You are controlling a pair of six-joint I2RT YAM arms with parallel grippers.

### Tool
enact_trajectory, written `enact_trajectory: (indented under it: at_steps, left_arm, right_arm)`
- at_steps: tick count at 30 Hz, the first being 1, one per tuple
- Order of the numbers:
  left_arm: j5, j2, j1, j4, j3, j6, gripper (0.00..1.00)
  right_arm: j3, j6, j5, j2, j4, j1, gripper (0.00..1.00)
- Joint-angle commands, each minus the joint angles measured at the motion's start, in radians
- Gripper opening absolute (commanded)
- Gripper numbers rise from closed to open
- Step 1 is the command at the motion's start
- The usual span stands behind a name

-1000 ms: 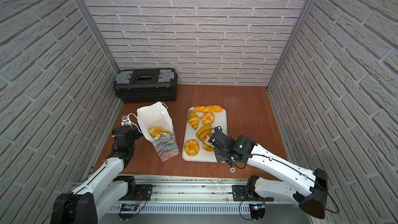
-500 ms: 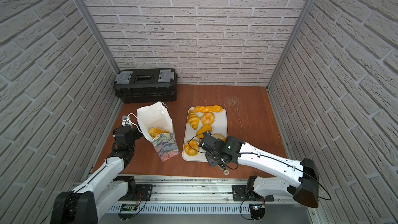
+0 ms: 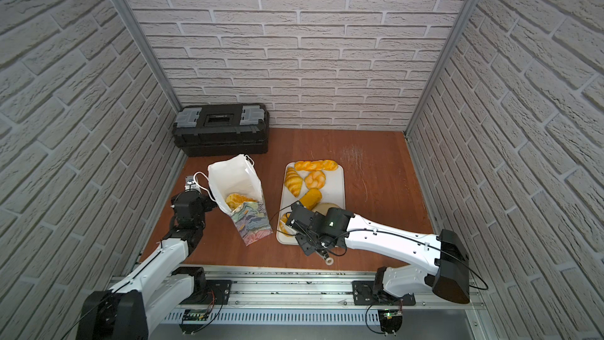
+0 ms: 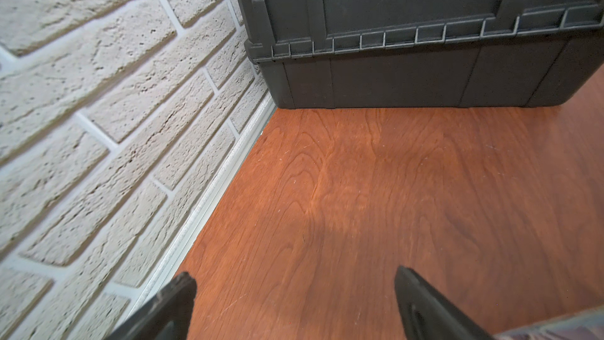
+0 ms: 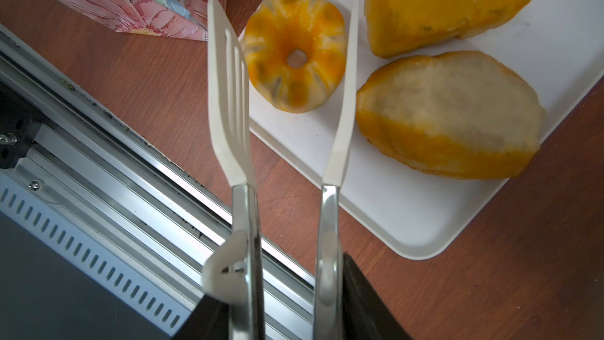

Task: Pack bread into a paper bag
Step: Pick up the fake bread from the plate.

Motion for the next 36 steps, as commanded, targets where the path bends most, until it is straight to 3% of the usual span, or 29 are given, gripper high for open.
enact_trajectory:
  at_steps: [1,14,36]
  left_arm:
    - [0.000,-0.013,-0.004,0.036,0.012,0.012,0.98]
    - [0.006,-0.010,-0.006,0.036,0.014,0.015,0.98]
    - [0.004,-0.014,-0.007,0.033,0.012,0.016,0.98]
  right_arm:
    - [0.015,-0.021,-0.021,0.006,0.052,0.007,0.50]
    - [-0.018,-0.025,0.008,0.019,0.086,0.009,0.62]
    - [-0.039,-0.024,0.008,0.090,0.114,0.006,0.62]
